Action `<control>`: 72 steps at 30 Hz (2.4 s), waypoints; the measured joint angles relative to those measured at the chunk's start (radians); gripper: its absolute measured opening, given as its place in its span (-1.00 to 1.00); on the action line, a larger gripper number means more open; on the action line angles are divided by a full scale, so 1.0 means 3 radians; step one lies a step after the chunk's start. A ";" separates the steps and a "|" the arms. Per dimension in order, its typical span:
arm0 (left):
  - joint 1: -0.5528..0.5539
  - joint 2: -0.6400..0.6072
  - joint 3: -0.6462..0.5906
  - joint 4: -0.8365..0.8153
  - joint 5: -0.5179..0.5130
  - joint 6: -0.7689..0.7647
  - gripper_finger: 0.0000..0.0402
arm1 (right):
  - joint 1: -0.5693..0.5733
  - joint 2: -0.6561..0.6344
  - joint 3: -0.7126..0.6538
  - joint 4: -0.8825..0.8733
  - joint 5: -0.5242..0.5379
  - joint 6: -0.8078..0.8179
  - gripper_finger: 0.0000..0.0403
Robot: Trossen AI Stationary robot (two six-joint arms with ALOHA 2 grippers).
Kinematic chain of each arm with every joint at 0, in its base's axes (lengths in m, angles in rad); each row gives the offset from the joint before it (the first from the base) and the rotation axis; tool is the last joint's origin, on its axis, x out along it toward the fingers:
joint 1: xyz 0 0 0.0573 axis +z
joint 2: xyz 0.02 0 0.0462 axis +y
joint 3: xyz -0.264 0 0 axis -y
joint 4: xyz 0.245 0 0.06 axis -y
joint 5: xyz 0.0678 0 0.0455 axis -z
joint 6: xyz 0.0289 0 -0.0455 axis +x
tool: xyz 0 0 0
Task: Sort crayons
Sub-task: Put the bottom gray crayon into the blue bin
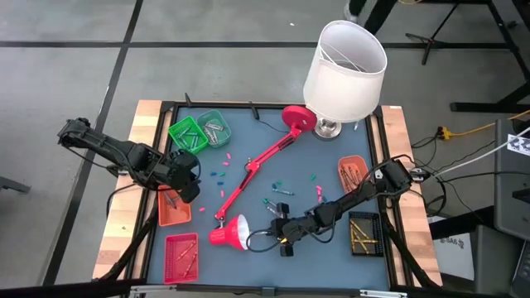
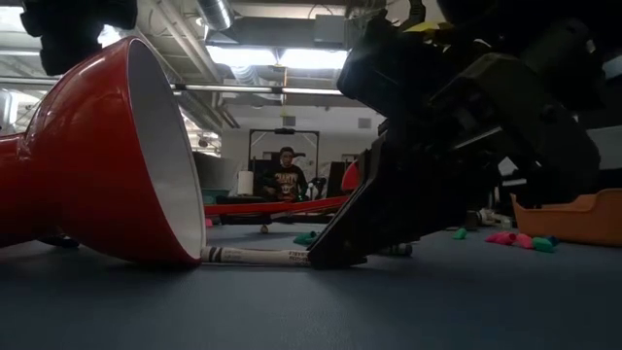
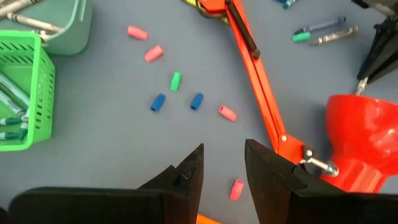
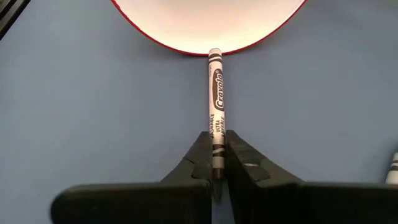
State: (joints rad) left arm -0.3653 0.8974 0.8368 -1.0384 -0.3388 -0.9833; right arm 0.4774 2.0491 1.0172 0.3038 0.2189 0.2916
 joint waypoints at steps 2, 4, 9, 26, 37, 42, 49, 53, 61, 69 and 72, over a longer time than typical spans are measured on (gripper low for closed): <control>0.0000 0.0000 0.0000 0.0023 -0.0046 0.0001 -0.50 | 0.0000 -0.0002 0.0000 0.0001 -0.0002 0.0000 -0.91; 0.0000 0.0000 0.0000 0.0039 -0.0065 0.0009 -0.50 | 0.0000 -0.0025 -0.0003 -0.0012 -0.0012 0.0000 -0.90; 0.0000 0.0000 0.0000 0.0147 -0.0091 0.0169 -0.50 | -0.0004 -0.0184 -0.0015 -0.0270 -0.0038 -0.0003 -0.92; 0.0000 0.0002 0.0000 0.1140 -0.0239 0.1537 -0.50 | -0.0239 -0.1346 -0.0010 -0.0948 0.0814 -0.0170 -0.90; 0.0061 0.0170 -0.0001 0.2385 -0.0401 0.2997 -0.50 | -0.0748 -0.1554 -0.0004 0.0566 0.0418 -0.1172 -0.90; 0.0137 0.0372 -0.0001 0.2963 -0.0378 0.3439 -0.50 | -0.0889 -0.1554 -0.0004 0.0901 0.0025 -0.1294 -0.89; 0.0252 0.0630 -0.0001 0.3505 -0.0131 0.3781 -0.50 | -0.0896 -0.1553 -0.0004 0.0933 -0.0097 -0.1516 -0.89; 0.0304 0.0725 -0.0001 0.3763 0.0009 0.3843 -0.50 | -0.0895 -0.1553 -0.0004 0.0927 -0.0104 -0.1536 -0.89; 0.0366 0.0764 -0.0001 0.3936 0.0349 0.3844 -0.50 | -0.0895 -0.1553 -0.0004 0.0912 -0.0105 -0.1614 -0.89; 0.0366 0.0763 -0.0001 0.4006 0.0348 0.3844 -0.64 | -0.0895 -0.1553 -0.0004 0.0902 -0.0104 -0.1615 -0.89; 0.0366 0.0763 -0.0001 0.4005 0.0310 0.3843 -0.79 | -0.0895 -0.1553 -0.0004 0.0899 -0.0106 -0.1615 -0.89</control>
State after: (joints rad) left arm -0.2554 1.1263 0.8364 0.1631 -0.2459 0.1696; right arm 0.2089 1.5833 1.0161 0.5736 0.1872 -0.1928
